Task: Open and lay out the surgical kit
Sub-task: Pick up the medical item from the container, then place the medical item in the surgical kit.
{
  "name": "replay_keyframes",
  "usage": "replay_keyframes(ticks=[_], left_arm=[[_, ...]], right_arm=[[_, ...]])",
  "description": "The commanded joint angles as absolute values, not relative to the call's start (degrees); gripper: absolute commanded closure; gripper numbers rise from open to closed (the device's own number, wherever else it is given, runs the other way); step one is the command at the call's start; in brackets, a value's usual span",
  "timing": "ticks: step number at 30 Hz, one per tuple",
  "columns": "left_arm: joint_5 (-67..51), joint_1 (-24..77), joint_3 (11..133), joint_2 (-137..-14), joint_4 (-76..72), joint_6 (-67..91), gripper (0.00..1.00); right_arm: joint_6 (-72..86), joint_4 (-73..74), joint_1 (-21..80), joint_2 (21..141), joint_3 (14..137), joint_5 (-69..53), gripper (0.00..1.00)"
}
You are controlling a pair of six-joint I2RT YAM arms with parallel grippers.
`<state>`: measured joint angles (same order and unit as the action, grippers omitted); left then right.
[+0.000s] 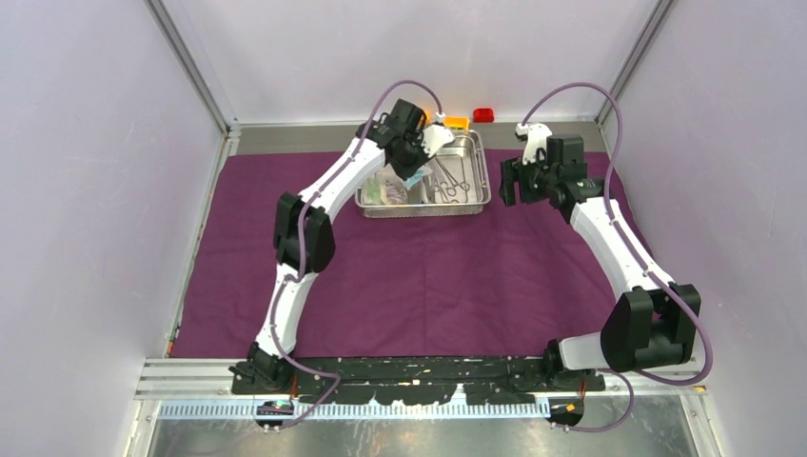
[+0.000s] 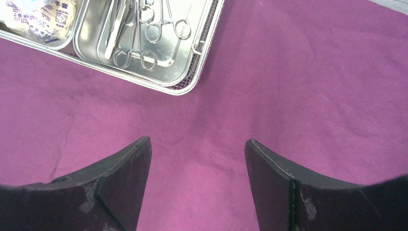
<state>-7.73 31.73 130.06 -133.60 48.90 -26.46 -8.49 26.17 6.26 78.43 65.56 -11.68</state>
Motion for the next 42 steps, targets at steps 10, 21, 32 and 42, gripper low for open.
replay_keyframes(ticks=[10, 21, 32, 42], left_arm=[[1.8, 37.7, 102.7, -102.9, 61.1, -42.0, 1.0], [3.7, 45.3, 63.1, -79.1, 57.1, -39.5, 1.0], [7.2, 48.1, 52.3, -77.4, 52.5, -38.4, 1.0], [6.1, 48.4, 48.4, -75.8, 48.8, -37.9, 1.0]], right_arm=[[-8.3, 23.9, 5.9, 77.4, 65.7, -10.7, 0.25], [-8.0, 24.0, 5.8, 80.2, 65.9, -10.9, 0.25], [-8.4, 23.9, 5.8, 80.2, 65.3, -10.8, 0.25], [-8.7, 23.9, 5.6, 81.1, 65.2, -11.0, 0.25]])
